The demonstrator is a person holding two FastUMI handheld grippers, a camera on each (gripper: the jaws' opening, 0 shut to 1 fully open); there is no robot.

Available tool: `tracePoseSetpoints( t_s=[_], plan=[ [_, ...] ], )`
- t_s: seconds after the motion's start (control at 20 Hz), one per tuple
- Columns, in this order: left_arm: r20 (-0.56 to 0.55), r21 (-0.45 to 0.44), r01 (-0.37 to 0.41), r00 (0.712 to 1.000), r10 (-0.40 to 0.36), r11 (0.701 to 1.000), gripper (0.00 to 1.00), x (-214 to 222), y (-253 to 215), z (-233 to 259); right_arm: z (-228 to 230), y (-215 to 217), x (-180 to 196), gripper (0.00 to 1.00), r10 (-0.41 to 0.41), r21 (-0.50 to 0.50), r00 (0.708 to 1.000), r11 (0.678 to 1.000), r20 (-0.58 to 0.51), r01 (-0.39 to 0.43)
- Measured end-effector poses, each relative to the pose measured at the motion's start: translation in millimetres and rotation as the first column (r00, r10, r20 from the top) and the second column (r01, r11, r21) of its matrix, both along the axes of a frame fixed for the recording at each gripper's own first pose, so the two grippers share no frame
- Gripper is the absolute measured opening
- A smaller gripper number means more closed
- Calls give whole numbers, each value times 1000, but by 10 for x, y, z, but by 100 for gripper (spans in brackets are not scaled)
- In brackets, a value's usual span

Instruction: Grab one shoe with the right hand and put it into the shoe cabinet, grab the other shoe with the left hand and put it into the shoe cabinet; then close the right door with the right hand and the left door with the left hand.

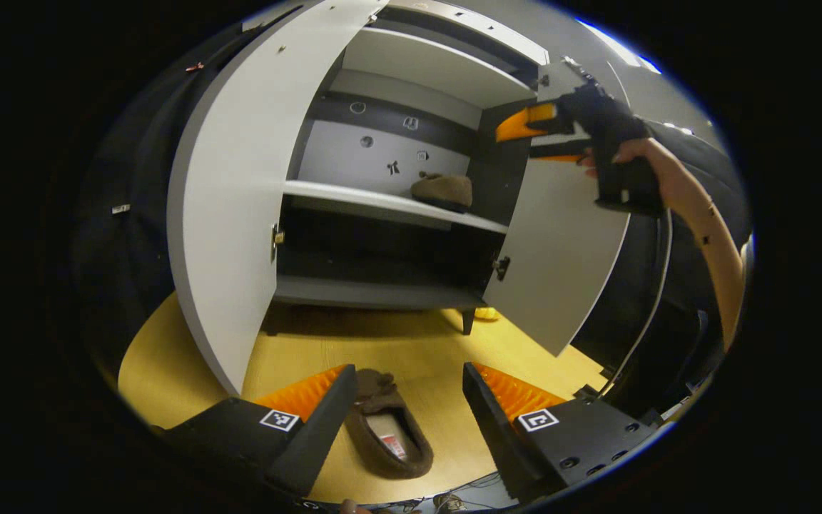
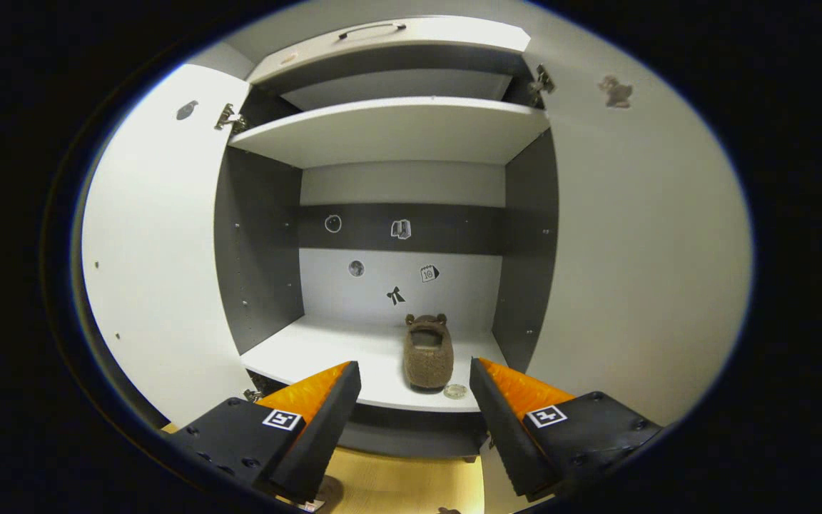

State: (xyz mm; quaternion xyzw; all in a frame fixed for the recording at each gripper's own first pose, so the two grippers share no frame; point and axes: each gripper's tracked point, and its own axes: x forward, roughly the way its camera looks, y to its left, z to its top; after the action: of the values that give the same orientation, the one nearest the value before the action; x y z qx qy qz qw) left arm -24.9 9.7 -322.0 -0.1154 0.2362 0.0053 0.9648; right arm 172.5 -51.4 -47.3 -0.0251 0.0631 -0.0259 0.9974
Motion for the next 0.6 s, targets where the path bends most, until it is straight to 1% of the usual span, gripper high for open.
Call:
tracePoseSetpoints(
  t_s=[0.05, 0.15, 0.2, 0.3, 0.35, 0.4, 0.45, 0.55, 0.6],
  plan=[
    [-40, -15, -9, 999, 8, 1000, 94, -13, 29, -246, 19, 14, -141, 98, 3, 3, 1000, 1000, 11, -3],
    [-79, -26, -27, 997, 25, 999, 93, -13, 82, -568, 44, 10, -378, 98, -4, 5, 1000, 1000, 29, 4],
    [-97, -20, -39, 995, 37, 999, 91, 2, 123, -715, 48, -5, -497, 98, -9, 6, 999, 1000, 35, 9],
    [-134, 3, -50, 990, 50, 999, 90, 10, 214, -997, 15, -35, -693, 98, -31, 6, 999, 1000, 32, 30],
    [-147, 11, -57, 988, 58, 998, 90, 36, 249, -1106, -19, -39, -783, 94, -32, 1, 999, 999, 20, 32],
    [-150, 17, -65, 986, 67, 998, 88, 73, 290, -1184, -37, -38, -857, 95, -35, 0, 999, 999, 8, 35],
    [-163, 17, -73, 984, 74, 997, 88, 95, 329, -1282, -48, -36, -920, 98, -34, 2, 999, 999, 0, 34],
    [-185, 16, -96, 978, 97, 995, 87, 136, 395, -1447, -46, -39, -1015, 98, -33, 13, 999, 999, -9, 33],
    [-194, 19, -106, 975, 107, 994, 83, 152, 428, -1508, -42, -51, -1054, 98, -34, 18, 999, 999, -9, 35]
  ],
)
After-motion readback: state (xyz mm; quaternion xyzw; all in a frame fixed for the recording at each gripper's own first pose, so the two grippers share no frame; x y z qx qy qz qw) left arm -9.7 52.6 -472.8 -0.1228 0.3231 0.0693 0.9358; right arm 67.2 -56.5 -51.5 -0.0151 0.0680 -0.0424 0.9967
